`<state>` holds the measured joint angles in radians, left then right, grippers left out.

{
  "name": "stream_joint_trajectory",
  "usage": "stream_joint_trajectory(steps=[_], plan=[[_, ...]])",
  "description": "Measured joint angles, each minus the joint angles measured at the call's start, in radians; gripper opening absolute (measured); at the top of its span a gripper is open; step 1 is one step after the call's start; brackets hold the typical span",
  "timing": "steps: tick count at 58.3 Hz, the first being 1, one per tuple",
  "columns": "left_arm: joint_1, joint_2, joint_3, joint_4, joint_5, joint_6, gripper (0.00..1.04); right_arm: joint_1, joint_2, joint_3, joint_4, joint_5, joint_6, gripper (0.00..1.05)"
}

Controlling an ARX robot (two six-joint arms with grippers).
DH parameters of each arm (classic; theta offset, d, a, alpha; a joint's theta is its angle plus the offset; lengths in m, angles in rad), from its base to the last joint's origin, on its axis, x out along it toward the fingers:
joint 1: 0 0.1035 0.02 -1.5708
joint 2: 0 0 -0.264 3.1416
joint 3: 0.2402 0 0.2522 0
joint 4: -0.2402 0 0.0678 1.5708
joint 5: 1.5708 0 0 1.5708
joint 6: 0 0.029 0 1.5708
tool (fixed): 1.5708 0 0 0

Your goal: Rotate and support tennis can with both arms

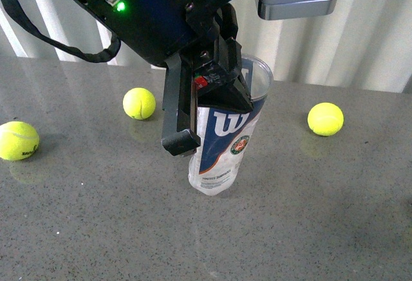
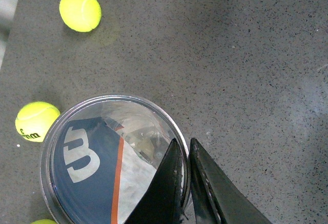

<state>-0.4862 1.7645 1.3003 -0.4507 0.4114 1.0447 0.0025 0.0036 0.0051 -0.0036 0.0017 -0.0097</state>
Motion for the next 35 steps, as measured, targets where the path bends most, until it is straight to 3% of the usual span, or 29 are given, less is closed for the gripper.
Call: stream_joint_trajectory(steps=[26,35], plan=[[0.008,0.054,0.032,-0.021,0.010,-0.071,0.05,0.000,0.000,0.000,0.000,0.000,0.000,0.98],[0.019,0.065,0.032,-0.007,-0.011,-0.100,0.29,0.000,0.000,0.000,0.000,0.000,0.000,0.98]])
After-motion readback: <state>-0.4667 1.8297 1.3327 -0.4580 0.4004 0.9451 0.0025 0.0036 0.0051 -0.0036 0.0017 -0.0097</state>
